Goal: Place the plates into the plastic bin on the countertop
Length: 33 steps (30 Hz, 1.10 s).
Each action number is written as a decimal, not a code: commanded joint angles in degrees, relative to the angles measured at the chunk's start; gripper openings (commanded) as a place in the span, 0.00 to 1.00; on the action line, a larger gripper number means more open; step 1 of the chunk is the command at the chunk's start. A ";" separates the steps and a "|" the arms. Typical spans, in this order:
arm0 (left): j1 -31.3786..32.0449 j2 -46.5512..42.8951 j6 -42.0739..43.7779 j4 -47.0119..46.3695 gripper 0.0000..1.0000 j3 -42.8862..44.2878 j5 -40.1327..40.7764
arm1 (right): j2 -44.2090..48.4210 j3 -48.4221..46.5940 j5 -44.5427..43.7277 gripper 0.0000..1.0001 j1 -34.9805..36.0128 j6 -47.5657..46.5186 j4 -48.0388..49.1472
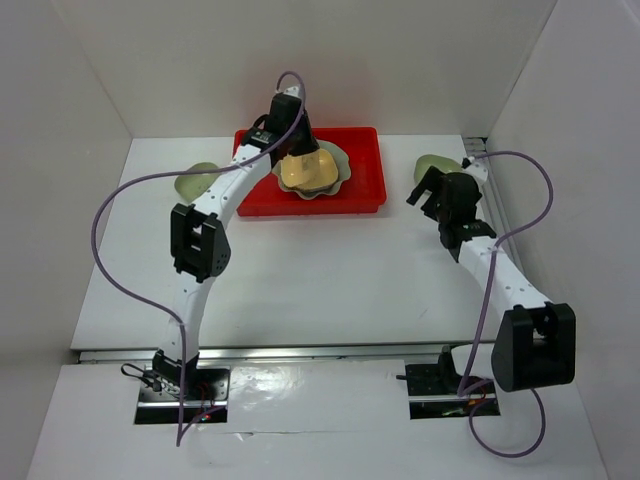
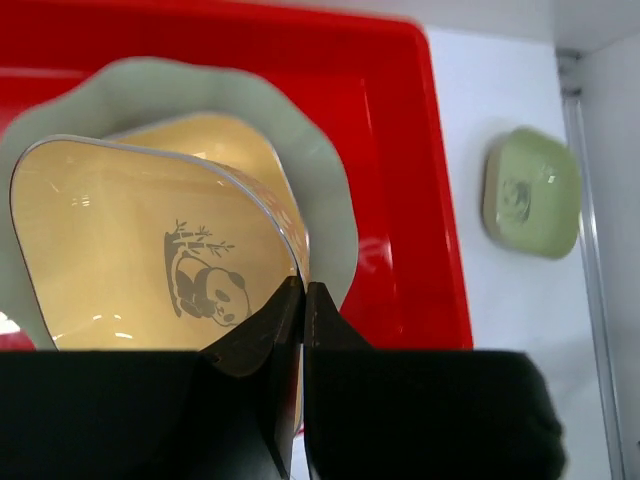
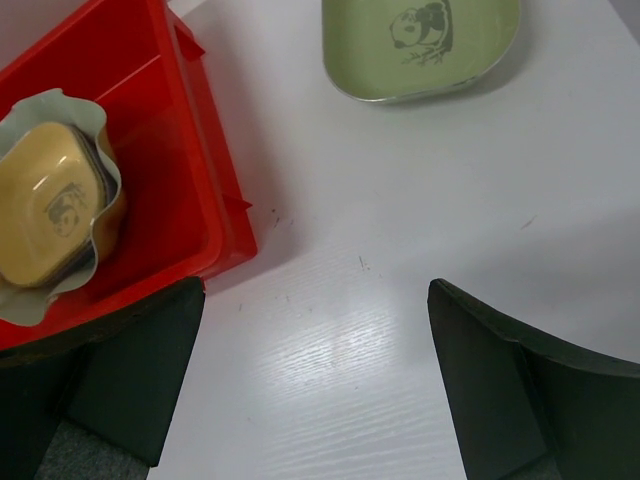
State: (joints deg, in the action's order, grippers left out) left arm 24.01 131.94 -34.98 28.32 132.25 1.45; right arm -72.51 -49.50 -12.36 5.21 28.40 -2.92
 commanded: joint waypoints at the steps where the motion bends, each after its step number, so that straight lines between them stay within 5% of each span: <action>1: 0.24 1.11 -3.34 -10.30 0.00 2.66 -4.09 | -1.84 -2.10 -1.61 1.00 -0.12 -1.16 3.27; 11: -1.85 5.25 -5.97 -13.81 0.09 5.04 -6.90 | -7.64 -3.33 -2.76 1.00 -1.95 -1.16 5.99; 12: -1.86 5.26 -6.76 -14.34 0.26 5.04 -7.69 | -8.34 -3.85 -2.76 1.00 -2.66 -1.16 6.78; 15: -2.38 5.87 -6.77 -14.34 0.50 3.82 -9.00 | -12.64 -6.04 -4.85 1.00 -2.66 -2.47 8.19; 16: -2.39 5.87 -6.77 -14.34 0.69 3.81 -9.01 | -14.05 -9.01 -5.91 1.00 -2.66 -2.48 7.67; 20: -2.39 2.03 -6.24 -14.86 0.98 1.01 -9.01 | -22.47 -16.15 -8.03 1.00 -4.85 -3.09 5.91; 25: -2.39 -7.56 -5.71 -13.56 1.00 -6.81 -9.72 | -30.75 -27.64 -16.37 1.00 -5.39 -5.37 2.84; 29: -0.72 -14.85 -3.70 -1.71 1.00 -8.84 -8.31 | -40.40 -37.15 -19.71 1.00 -6.09 -9.94 -2.26; 33: 0.42 -26.53 -1.59 0.95 1.00 -24.44 -5.24 | -45.34 -41.01 -16.74 1.00 -9.68 -12.58 -2.96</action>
State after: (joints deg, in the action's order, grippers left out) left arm 23.18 115.44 -39.42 26.24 115.57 -5.78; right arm -114.80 -86.85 -27.88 -1.34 19.31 -2.59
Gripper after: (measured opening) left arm 0.995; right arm 0.999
